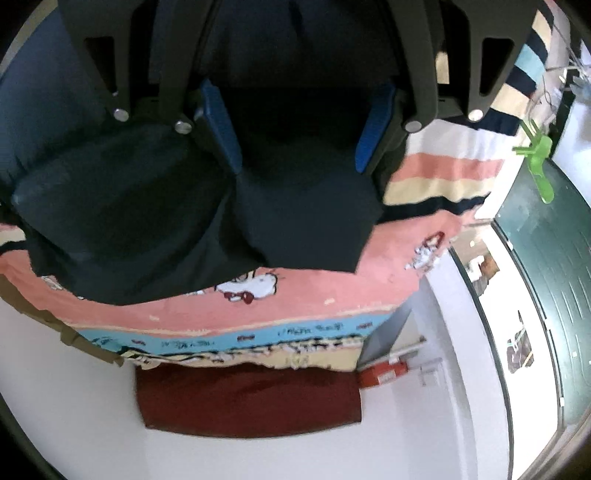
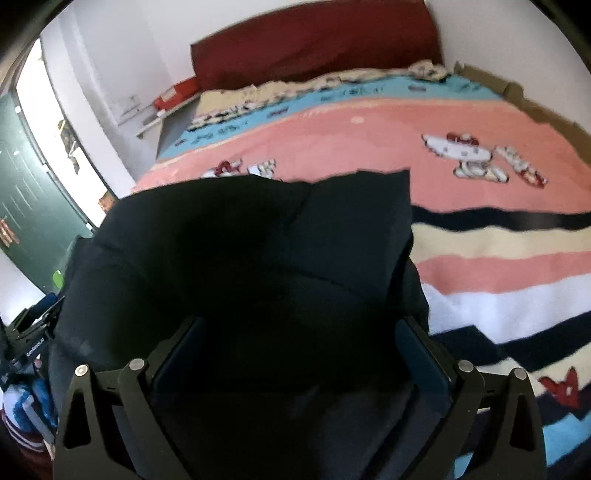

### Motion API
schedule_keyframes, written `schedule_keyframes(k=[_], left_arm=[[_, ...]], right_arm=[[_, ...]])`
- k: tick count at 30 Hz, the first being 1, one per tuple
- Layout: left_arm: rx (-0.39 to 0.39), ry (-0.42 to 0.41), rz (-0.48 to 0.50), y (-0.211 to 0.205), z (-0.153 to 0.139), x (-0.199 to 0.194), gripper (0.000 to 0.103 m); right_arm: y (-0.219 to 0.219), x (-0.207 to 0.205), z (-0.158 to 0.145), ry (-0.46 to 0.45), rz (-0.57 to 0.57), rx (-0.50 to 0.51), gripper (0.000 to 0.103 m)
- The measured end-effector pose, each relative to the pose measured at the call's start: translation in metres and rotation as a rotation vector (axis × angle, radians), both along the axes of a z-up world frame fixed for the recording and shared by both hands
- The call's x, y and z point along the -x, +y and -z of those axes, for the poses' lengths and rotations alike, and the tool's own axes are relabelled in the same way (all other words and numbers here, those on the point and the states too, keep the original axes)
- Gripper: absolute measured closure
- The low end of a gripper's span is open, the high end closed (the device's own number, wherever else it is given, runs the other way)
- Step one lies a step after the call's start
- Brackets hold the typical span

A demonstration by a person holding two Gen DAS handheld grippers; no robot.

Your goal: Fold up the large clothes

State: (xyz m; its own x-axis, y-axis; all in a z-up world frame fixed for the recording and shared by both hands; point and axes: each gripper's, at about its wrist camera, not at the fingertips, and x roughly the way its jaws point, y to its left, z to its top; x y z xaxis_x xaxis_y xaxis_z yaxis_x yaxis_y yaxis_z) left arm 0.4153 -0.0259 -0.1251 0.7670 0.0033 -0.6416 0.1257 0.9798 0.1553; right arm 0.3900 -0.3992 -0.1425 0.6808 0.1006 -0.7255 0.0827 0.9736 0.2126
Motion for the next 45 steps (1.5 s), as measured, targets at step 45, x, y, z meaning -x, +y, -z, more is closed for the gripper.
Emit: schedule_keyframes(k=[45], left_arm=[[0.072, 0.001, -0.016, 0.042, 0.001, 0.079, 0.040]], right_arm=[[-0.052, 0.121, 0.021, 0.011, 0.136, -0.019, 0.001]])
